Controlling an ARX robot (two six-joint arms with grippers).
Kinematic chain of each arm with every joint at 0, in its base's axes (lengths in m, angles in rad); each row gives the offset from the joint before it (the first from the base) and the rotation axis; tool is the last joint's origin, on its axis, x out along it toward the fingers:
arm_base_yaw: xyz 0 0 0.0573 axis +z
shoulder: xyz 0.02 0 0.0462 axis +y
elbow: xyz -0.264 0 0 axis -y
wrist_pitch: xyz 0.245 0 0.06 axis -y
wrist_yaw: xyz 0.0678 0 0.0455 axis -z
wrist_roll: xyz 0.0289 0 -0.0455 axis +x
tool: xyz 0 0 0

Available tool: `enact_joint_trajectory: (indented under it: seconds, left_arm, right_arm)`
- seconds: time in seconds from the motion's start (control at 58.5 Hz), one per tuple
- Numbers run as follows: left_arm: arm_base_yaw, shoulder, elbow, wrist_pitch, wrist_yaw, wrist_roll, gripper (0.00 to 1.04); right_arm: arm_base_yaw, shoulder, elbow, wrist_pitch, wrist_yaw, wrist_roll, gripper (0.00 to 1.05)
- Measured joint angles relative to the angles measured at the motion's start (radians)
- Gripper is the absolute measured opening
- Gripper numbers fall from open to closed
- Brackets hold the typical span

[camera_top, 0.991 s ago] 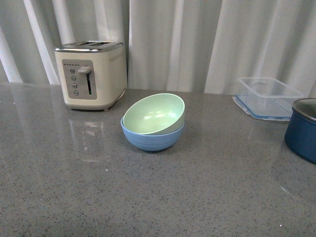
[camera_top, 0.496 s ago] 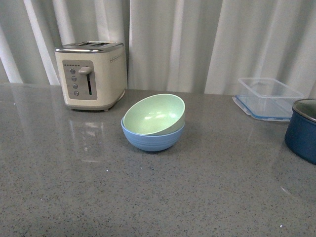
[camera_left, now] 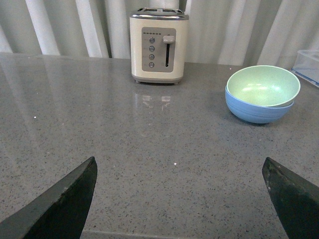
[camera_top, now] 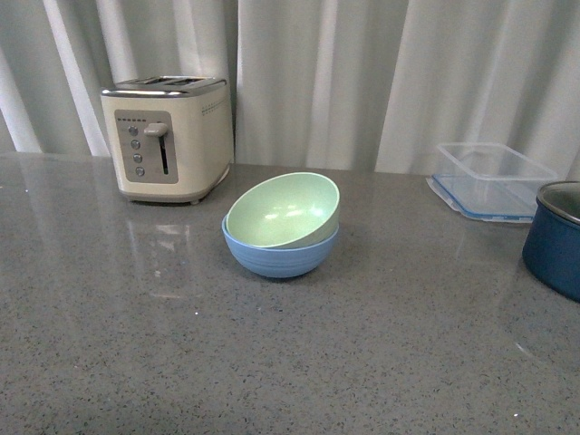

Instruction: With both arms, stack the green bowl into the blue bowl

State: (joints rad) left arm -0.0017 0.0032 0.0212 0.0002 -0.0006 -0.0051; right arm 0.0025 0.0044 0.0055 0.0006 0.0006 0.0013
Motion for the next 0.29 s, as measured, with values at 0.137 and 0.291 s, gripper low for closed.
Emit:
enact_joint_trajectory:
  seconds: [0.137,0.291]
  left_arm:
    - [0.000,0.000,0.000,0.000,0.000,0.000,0.98]
    - [0.000,0.000,0.000,0.000,0.000,0.000,0.98]
  right_arm:
    - [0.000,0.000,0.000,0.000,0.000,0.000,0.95]
    - [0.000,0.000,0.000,0.000,0.000,0.000,0.95]
